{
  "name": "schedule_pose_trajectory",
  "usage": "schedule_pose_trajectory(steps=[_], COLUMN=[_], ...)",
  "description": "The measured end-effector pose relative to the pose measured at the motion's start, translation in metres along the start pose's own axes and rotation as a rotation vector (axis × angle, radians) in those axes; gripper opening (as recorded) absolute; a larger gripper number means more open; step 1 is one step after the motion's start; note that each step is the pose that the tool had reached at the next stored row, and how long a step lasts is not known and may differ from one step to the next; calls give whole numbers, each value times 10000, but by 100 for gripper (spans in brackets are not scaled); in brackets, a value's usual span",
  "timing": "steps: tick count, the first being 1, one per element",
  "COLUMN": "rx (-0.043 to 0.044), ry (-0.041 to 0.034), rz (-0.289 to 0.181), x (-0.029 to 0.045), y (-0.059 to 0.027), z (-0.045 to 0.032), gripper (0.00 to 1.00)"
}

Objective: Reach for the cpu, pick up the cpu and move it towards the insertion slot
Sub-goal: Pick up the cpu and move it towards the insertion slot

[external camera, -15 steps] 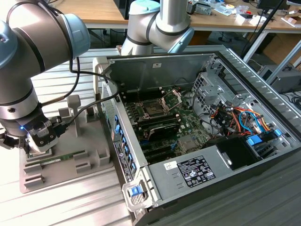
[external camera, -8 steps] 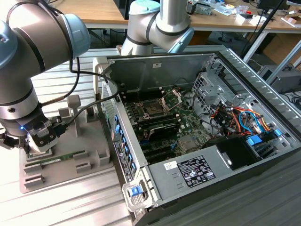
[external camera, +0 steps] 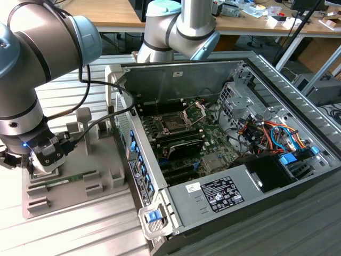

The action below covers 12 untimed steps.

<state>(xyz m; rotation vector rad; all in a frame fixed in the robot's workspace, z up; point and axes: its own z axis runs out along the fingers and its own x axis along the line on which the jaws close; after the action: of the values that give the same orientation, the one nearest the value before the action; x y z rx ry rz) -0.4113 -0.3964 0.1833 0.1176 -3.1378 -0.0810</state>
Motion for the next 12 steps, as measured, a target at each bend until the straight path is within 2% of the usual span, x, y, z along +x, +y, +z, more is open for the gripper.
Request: schedule_pose_trajectory(steps=[12], rx=[-1], ry=[-2], rz=[0], x=[0], y=[2], z=[-34], gripper=[55])
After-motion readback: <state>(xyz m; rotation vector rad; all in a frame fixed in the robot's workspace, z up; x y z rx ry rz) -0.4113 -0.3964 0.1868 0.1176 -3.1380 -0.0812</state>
